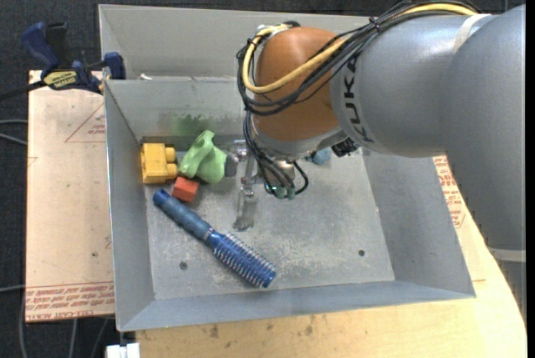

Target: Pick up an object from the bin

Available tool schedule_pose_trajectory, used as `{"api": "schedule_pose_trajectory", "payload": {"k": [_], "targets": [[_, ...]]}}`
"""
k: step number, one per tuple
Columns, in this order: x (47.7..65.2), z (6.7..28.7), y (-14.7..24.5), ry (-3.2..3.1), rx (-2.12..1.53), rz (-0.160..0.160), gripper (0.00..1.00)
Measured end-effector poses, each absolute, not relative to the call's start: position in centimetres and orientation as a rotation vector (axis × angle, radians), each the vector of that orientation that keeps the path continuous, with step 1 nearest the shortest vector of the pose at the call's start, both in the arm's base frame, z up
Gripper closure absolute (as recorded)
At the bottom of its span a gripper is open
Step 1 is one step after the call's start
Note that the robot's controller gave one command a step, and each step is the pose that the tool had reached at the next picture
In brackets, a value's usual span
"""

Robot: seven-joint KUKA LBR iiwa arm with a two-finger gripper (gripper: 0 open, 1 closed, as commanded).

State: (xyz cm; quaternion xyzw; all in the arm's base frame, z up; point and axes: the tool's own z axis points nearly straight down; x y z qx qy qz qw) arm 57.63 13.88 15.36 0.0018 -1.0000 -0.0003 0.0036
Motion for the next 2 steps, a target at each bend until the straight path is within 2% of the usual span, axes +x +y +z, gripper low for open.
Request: {"api": "schedule_pose_trajectory", "payload": {"k": [1,2], "targets": [[53.6,6.8,17.7,-3.132,0.000,-0.005,0.00],[52.0,10.2,19.0,-3.143,-0.021,-0.005,0.00]]}}
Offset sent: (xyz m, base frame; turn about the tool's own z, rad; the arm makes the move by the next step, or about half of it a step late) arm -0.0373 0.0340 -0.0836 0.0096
